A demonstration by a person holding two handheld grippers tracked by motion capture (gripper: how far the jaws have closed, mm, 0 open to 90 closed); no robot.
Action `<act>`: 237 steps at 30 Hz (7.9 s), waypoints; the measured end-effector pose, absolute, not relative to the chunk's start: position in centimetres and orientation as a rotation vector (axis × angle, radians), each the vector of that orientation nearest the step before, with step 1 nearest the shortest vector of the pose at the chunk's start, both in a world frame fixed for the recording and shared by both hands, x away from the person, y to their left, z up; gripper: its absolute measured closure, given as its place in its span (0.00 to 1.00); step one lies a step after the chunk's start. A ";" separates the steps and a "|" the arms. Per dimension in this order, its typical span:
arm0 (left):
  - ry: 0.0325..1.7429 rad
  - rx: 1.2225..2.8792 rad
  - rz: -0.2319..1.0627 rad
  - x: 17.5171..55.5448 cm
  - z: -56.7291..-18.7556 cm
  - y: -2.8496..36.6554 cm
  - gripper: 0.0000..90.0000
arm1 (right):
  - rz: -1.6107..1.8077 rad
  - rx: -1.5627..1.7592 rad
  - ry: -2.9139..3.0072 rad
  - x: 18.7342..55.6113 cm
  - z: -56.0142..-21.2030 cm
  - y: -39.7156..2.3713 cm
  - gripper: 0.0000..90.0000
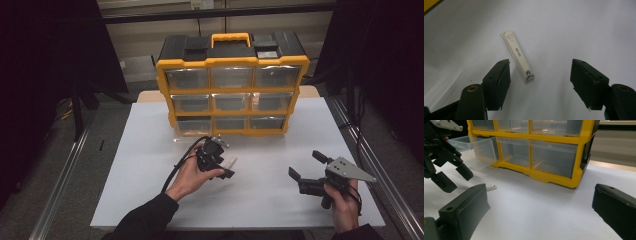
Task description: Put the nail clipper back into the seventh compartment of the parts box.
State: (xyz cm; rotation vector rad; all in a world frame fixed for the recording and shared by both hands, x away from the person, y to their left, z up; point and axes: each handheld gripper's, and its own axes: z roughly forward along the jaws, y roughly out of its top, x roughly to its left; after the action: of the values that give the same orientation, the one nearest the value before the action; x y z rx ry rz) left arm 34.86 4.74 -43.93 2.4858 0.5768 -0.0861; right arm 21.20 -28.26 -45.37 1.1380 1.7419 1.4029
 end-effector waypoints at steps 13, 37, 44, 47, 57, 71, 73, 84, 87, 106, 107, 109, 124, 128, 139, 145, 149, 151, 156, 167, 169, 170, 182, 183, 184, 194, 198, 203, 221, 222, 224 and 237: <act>0.621 2.579 -0.132 35.9 -44.7 3.6 0.54 | 1.402 1.136 1.743 21.2 -45.4 -28.3 0.00; 0.654 2.639 -0.039 36.4 -45.5 2.8 0.80 | 1.403 1.135 1.743 21.2 -45.4 -28.2 0.00; 0.643 2.628 -0.056 36.7 -45.6 3.1 0.86 | 1.404 1.134 1.753 21.2 -45.4 -28.2 0.00; 0.622 2.648 -0.034 36.5 -45.5 2.9 0.86 | 1.406 1.134 1.749 21.2 -45.4 -28.2 0.00; 0.592 2.646 -0.012 36.2 -45.5 2.9 0.87 | 1.408 1.138 1.744 21.2 -45.4 -28.3 0.00; 0.565 2.605 -0.032 35.9 -45.1 3.6 0.87 | 1.407 1.136 1.745 21.2 -45.4 -28.3 0.00; 0.566 2.595 -0.027 35.8 -44.9 3.7 0.87 | 1.408 1.136 1.745 21.2 -45.4 -28.3 0.00; 0.502 2.528 -0.029 35.1 -44.1 3.9 0.87 | 1.408 1.136 1.742 21.2 -45.4 -28.3 0.00; 0.495 2.511 -0.028 35.0 -43.8 4.1 0.87 | 1.408 1.136 1.745 21.2 -45.4 -28.3 0.00; 0.452 2.443 -0.034 34.3 -43.1 5.2 0.87 | 1.410 1.132 1.744 21.1 -45.4 -28.3 0.00; 0.428 2.456 -0.028 34.4 -43.0 5.3 0.87 | 1.410 1.132 1.744 21.1 -45.4 -28.3 0.00; 0.423 2.453 -0.034 34.2 -42.9 5.3 0.87 | 1.411 1.134 1.744 21.1 -45.4 -28.3 0.00; 0.370 2.400 -0.024 33.8 -41.0 6.3 0.87 | 1.412 1.133 1.744 21.1 -45.4 -28.3 0.00; 0.361 2.404 0.013 34.0 -40.3 6.8 0.87 | 1.412 1.134 1.743 21.1 -45.4 -28.3 0.00; 0.353 2.326 0.035 33.9 -39.8 7.4 0.87 | 1.431 1.103 1.739 21.0 -45.3 -28.2 0.00; 0.367 2.287 0.036 34.1 -39.3 8.0 0.87 | 1.429 1.101 1.737 21.0 -45.2 -28.2 0.00; 0.397 2.247 0.050 34.3 -38.3 8.9 0.87 | 1.424 1.097 1.739 21.0 -45.3 -28.2 0.00; 0.403 2.231 0.053 34.4 -38.1 9.3 0.87 | 1.423 1.096 1.741 21.0 -45.3 -28.2 0.00; 0.404 2.217 0.058 34.5 -37.8 9.7 0.87 | 1.423 1.095 1.747 21.0 -45.3 -28.2 0.00; 0.422 2.186 0.114 34.7 -36.6 10.8 0.87 | 1.422 1.095 1.742 21.0 -45.3 -28.2 0.00; 0.429 2.188 0.130 34.7 -36.2 11.2 0.87 | 1.423 1.095 1.745 21.0 -45.3 -28.2 0.00; 0.439 2.174 0.129 34.8 -36.1 11.4 0.87 | 1.424 1.094 1.742 21.0 -45.3 -28.2 0.00; 0.471 2.140 0.186 35.2 -34.7 13.6 0.87 | 1.432 1.095 1.737 20.9 -45.2 -28.2 0.00; 0.463 2.140 0.189 35.3 -34.6 13.7 0.87 | 1.433 1.094 1.736 20.9 -45.2 -28.2 0.00; 0.466 2.140 0.183 35.3 -34.5 13.9 0.87 | 1.433 1.091 1.738 20.9 -45.2 -28.2 0.00; 0.494 2.142 0.199 35.6 -34.1 14.8 0.87 | 1.430 1.093 1.730 20.9 -45.2 -28.2 0.00; 0.504 2.171 0.214 36.0 -33.7 15.4 0.87 | 1.430 1.087 1.736 21.0 -45.2 -28.2 0.00; 0.542 2.166 0.207 36.3 -33.5 15.8 0.87 | 1.426 1.085 1.736 21.0 -45.2 -28.2 0.00; 0.559 2.229 0.241 38.1 -32.6 16.7 0.87 | 1.428 1.084 1.741 21.0 -45.2 -28.2 0.00; 0.552 2.235 0.232 38.3 -32.6 16.7 0.87 | 1.428 1.085 1.741 21.0 -45.2 -28.2 0.00; 0.565 2.237 0.233 38.4 -32.5 16.6 0.87 | 1.430 1.086 1.742 21.0 -45.2 -28.2 0.00; 0.565 2.350 0.225 40.6 -33.1 16.0 0.87 | 1.427 1.087 1.748 21.0 -45.3 -28.2 0.00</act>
State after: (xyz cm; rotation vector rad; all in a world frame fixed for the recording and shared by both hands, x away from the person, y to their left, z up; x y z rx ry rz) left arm 40.60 15.99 -33.12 2.3499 0.5647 0.2251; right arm 20.99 -28.22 -45.28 1.0869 1.7476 1.4275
